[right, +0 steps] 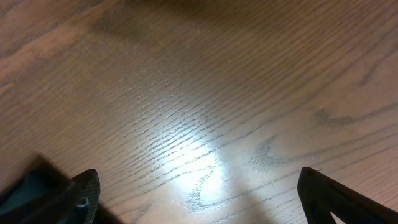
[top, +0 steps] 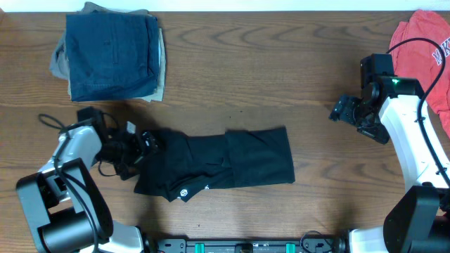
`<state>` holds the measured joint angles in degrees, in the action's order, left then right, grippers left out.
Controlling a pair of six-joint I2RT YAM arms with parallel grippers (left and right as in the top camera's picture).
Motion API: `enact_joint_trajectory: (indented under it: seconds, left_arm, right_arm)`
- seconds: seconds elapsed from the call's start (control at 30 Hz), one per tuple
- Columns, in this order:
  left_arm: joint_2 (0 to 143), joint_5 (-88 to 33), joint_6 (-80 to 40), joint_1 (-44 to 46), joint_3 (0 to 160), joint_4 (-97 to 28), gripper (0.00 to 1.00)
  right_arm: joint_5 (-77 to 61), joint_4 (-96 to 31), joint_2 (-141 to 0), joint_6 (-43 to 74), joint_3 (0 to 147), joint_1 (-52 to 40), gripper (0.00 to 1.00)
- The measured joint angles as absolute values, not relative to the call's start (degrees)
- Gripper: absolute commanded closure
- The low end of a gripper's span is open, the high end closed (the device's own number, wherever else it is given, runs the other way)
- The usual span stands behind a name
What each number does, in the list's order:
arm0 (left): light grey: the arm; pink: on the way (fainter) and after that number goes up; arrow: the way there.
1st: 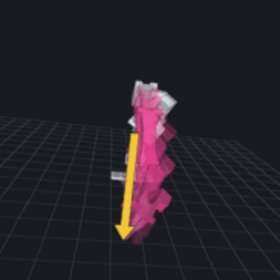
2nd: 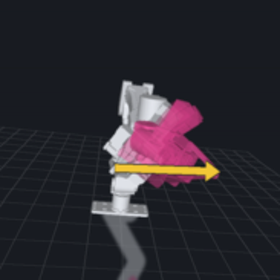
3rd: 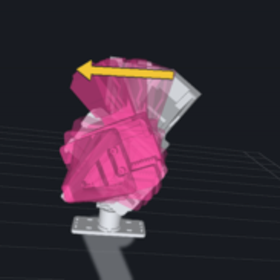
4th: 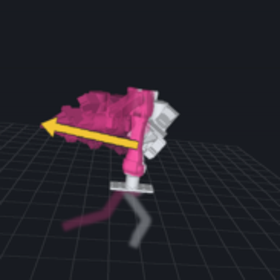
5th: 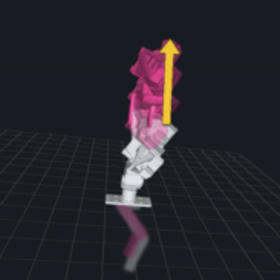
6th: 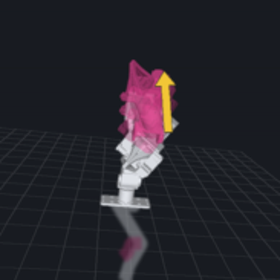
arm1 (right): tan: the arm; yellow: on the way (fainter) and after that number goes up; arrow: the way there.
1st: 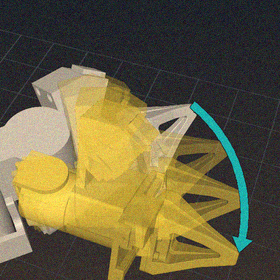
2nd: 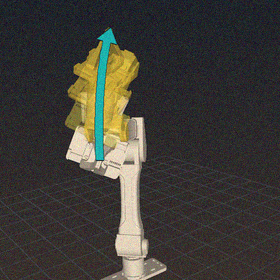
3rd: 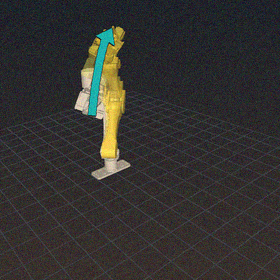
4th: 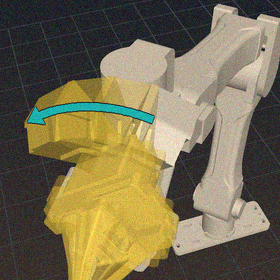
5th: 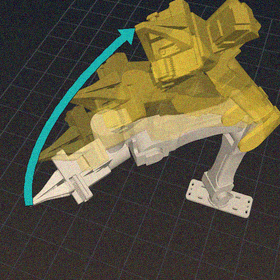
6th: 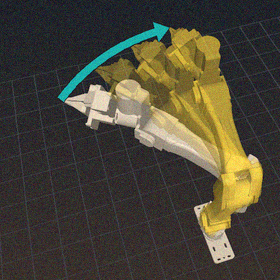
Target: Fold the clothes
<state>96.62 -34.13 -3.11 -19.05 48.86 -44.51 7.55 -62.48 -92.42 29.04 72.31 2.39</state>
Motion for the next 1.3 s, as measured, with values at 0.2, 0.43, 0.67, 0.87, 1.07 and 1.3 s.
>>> enact_joint_trajectory:
  seconds: [0.2, 0.43, 0.67, 0.87, 1.07, 1.3]
  left_arm:
    - [96.84, -34.17, -3.01, -16.60, 48.66, -44.56, 0.23]
    - [97.76, -33.23, -2.59, -16.45, 48.12, -45.54, 0.47]
    - [97.95, -33.01, -0.99, -16.38, 48.05, -47.00, 0.48]
    - [97.95, -34.63, 1.87, -16.38, 48.01, -48.05, 0.42]
    - [97.95, -40.01, 7.25, -16.38, 47.90, -49.56, 0.32]
    - [97.95, -42.70, 9.06, -16.38, 47.90, -49.60, 0.32]
  right_arm:
    - [7.55, -62.50, -92.42, 29.04, 72.31, 2.39, 0.01]
    - [7.55, -62.54, -92.42, 29.04, 72.31, 2.39, 0.01]
    - [7.55, -62.54, -92.42, 29.04, 72.31, 2.39, 0.01]
    - [7.55, -62.54, -92.42, 29.04, 72.31, 2.39, 0.01]
    - [7.55, -62.54, -92.42, 29.04, 72.31, 2.39, 0.01]
    - [7.55, -62.54, -92.42, 29.04, 72.31, 2.39, 0.01]
